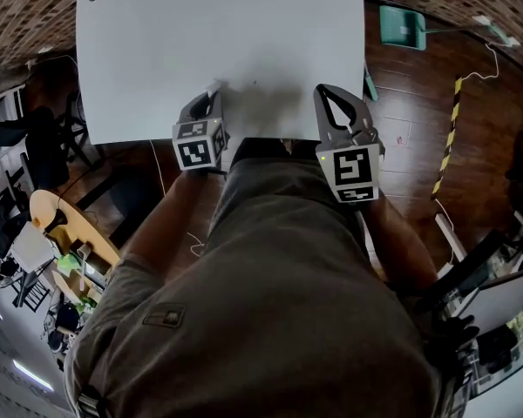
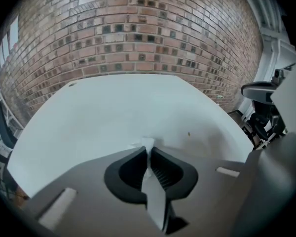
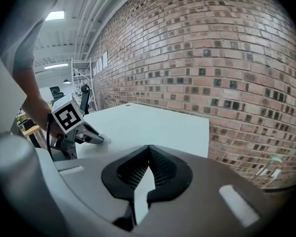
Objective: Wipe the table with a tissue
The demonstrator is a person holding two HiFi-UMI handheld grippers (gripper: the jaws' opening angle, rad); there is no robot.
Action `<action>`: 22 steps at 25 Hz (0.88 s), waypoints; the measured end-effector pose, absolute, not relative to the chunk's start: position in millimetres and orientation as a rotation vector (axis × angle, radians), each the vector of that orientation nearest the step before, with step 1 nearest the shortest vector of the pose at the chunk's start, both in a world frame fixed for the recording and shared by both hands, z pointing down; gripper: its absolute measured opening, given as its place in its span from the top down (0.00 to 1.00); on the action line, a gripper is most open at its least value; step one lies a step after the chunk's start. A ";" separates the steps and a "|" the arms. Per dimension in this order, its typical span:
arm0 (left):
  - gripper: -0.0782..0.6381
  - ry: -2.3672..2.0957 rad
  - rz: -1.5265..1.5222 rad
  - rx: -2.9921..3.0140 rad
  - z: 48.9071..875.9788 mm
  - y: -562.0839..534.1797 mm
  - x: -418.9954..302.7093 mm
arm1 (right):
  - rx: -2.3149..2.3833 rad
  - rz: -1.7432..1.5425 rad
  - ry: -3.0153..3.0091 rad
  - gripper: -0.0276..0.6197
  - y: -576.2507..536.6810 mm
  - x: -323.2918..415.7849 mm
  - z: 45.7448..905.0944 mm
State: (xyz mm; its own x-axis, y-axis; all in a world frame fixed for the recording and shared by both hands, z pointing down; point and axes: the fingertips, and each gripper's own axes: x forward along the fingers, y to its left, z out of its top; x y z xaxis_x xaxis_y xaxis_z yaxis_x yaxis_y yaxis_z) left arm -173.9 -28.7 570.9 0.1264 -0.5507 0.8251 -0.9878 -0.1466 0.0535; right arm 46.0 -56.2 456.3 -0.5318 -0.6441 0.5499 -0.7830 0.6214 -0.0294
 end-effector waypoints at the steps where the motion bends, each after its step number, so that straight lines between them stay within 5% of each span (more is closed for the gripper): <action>1: 0.86 -1.498 0.878 1.765 571.7 -25.3 -177.3 | 1.114 0.371 -2.354 0.94 -56.0 43.5 455.9; 22: 0.86 -1.437 0.872 1.819 575.1 -21.0 -149.4 | 1.102 0.355 -2.352 0.94 -52.3 45.5 457.1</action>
State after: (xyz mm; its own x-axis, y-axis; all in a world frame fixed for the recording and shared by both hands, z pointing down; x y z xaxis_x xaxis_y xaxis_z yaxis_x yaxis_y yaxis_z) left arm -149.4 -21.0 575.1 0.1772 -0.5446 0.8198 -0.9787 -0.1855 0.0883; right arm 45.5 -52.3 457.1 -0.5376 -0.6369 0.5526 -0.7717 0.6357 -0.0181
